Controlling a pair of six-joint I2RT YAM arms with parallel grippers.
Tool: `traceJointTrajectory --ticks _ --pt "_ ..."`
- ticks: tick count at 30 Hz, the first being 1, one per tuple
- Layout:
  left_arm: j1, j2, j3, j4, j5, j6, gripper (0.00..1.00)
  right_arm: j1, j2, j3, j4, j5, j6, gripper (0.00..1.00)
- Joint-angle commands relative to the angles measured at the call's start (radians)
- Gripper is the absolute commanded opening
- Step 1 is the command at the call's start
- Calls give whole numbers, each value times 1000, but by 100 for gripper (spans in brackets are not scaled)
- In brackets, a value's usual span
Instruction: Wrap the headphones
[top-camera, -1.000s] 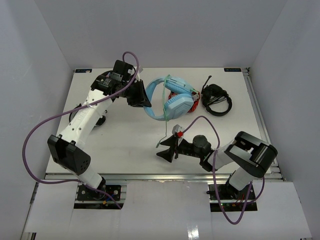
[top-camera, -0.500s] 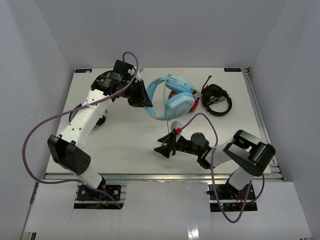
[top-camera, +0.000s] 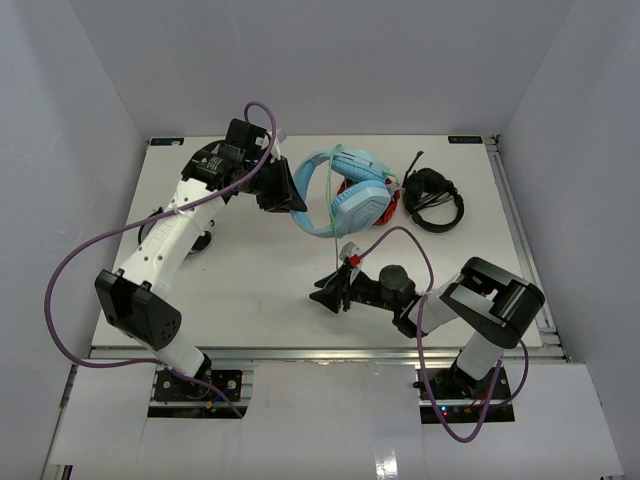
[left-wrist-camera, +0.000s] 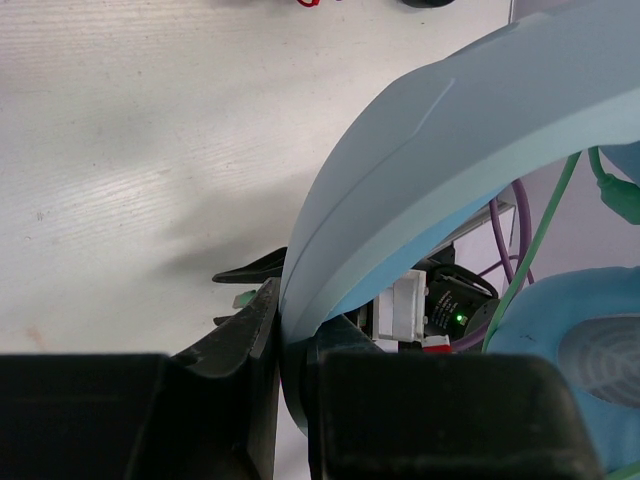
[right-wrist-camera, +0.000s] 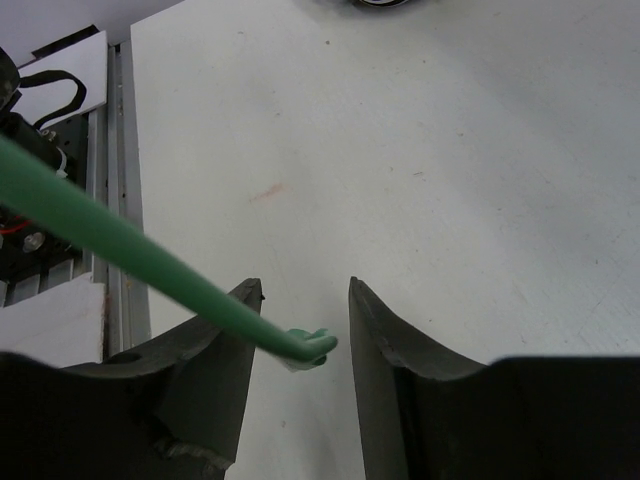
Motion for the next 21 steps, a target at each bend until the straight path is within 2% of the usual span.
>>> traceJointTrajectory --ticks 1,7,10,15,21 --pt "0 -65 45 66 65 -30 0 3 -8 6 564 18 -10 36" --pt "-1 -77 40 85 66 -47 0 3 0 0 564 25 -9 27" --pt "0 -91 29 95 91 -50 0 -1 -6 -16 565 79 -17 8" --pt "0 -132 -30 102 198 42 0 -85 -52 -72 564 154 5 8" --pt "0 -194 -190 138 369 203 0 -266 -121 -102 561 39 85 8"
